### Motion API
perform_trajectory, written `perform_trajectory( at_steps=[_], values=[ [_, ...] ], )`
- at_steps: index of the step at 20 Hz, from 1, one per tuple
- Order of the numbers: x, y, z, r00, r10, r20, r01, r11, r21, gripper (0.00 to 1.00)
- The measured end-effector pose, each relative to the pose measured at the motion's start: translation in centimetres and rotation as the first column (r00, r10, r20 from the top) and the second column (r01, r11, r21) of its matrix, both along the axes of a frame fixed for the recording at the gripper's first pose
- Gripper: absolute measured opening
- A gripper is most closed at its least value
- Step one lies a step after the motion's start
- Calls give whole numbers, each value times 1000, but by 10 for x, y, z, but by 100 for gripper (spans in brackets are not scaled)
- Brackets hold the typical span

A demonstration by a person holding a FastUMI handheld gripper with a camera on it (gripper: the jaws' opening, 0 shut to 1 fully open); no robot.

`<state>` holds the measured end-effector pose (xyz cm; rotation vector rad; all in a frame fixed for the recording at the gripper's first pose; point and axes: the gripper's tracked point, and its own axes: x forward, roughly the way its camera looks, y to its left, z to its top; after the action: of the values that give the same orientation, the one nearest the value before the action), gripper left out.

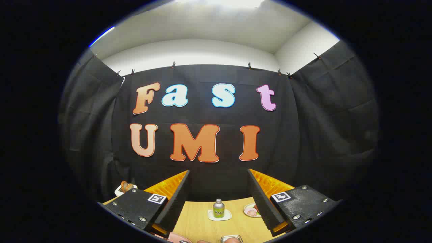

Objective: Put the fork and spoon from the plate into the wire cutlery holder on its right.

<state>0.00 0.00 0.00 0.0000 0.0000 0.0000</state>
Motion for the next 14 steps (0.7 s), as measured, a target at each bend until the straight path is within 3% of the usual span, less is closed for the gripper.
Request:
perform_trajectory(
  at_steps=[14],
  values=[
    [14,-9,-10,1000,7,-20,-8,1000,-29,98]
  ],
)
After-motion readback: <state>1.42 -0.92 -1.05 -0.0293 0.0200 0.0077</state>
